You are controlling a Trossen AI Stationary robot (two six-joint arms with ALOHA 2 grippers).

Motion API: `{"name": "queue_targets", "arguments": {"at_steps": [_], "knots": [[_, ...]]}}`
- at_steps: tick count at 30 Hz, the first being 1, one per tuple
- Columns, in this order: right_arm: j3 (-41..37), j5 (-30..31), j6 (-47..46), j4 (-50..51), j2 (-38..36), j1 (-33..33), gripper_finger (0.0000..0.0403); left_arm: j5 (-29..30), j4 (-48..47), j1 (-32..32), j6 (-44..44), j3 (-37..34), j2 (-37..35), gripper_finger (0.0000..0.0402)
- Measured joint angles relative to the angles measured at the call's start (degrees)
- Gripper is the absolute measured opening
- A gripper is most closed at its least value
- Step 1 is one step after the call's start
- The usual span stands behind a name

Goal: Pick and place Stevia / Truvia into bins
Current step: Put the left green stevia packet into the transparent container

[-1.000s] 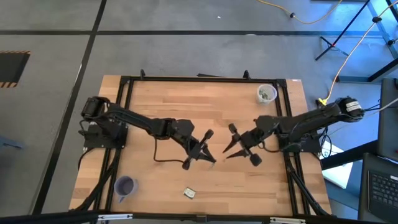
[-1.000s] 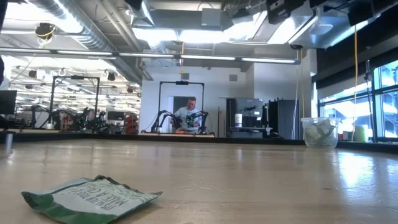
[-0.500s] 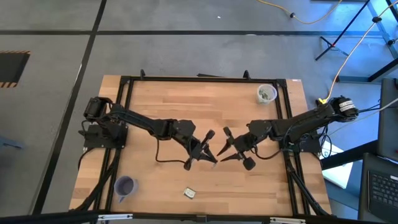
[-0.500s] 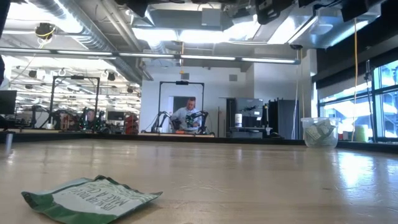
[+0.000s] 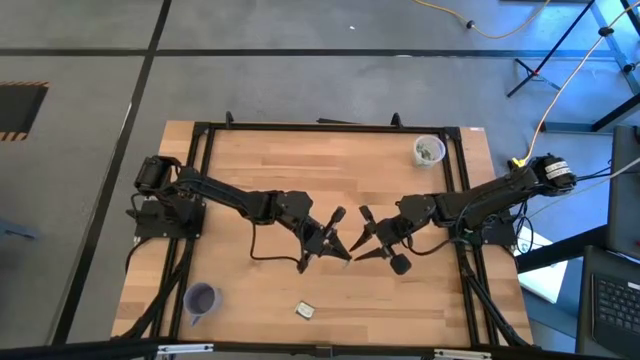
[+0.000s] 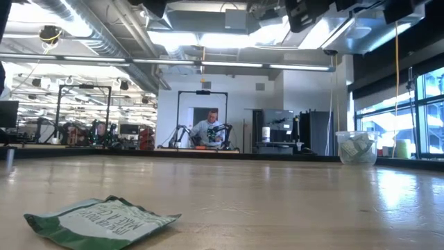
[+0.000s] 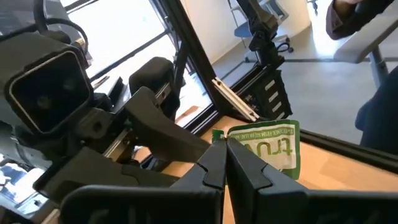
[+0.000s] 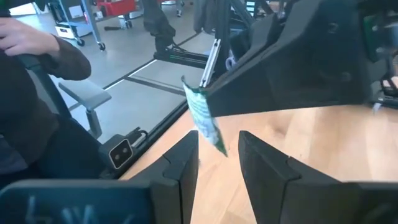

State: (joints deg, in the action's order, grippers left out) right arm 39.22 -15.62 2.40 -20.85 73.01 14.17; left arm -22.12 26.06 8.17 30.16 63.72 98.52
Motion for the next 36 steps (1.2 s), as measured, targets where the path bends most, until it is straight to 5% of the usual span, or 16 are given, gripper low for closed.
{"name": "queue_targets", "arguments": {"at_steps": [17, 36], "knots": [[0.0, -0.1, -2.0, -0.8, 0.0, 0.8, 0.0113, 1.9, 2.7, 0.0, 3.6, 0.0, -0.1, 0.0003], [0.0, -0.1, -2.7, -0.8, 0.0, 0.9, 0.0008, 4.0, 2.4, 0.0, 0.9, 0.0, -0.1, 0.0027]]}}
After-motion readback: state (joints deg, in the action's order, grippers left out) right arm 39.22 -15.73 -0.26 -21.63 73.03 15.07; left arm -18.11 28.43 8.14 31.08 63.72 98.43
